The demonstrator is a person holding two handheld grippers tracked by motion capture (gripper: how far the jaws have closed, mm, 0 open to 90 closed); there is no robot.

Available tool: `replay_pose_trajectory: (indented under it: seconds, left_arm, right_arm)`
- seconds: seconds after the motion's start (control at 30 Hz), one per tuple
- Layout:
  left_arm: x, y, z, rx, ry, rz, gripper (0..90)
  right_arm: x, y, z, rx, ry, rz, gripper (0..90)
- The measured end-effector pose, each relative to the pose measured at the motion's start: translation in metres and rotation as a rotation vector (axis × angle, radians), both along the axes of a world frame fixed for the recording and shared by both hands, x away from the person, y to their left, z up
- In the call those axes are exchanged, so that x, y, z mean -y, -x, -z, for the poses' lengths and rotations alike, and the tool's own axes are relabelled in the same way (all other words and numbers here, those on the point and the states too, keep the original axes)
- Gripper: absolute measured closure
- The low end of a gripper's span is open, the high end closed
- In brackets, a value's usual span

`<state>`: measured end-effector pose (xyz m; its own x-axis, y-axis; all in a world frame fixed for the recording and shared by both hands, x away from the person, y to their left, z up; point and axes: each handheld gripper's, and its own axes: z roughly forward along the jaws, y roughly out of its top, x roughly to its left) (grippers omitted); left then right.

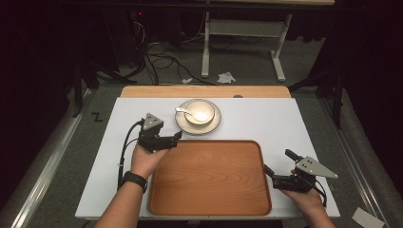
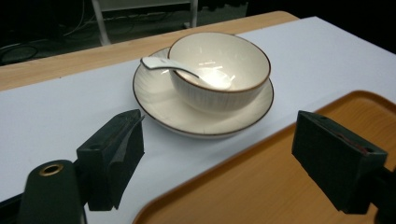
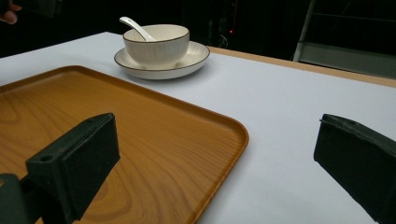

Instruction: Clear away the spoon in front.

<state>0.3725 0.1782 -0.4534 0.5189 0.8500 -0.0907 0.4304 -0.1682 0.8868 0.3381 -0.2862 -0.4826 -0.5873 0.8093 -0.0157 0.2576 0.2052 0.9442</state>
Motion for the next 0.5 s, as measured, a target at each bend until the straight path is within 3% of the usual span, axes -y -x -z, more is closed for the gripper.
replay_pose_trajectory:
  seconds: [0.2, 0.37, 0.5]
  left_arm:
    - [0.002, -0.018, -0.003, -0.023, 0.018, -0.006, 25.8]
    - [0.006, -0.035, -0.007, -0.035, -0.01, -0.022, 32.4]
    - [0.009, -0.05, -0.009, -0.037, 0.012, -0.031, 38.4]
  right_arm:
    - [0.001, 0.0, -0.001, 0.003, -0.008, 0.002, 1.0]
    - [0.002, 0.0, -0.001, 0.002, -0.013, 0.001, 1.0]
    - [0.003, 0.0, -0.002, 0.005, -0.016, -0.001, 1.0]
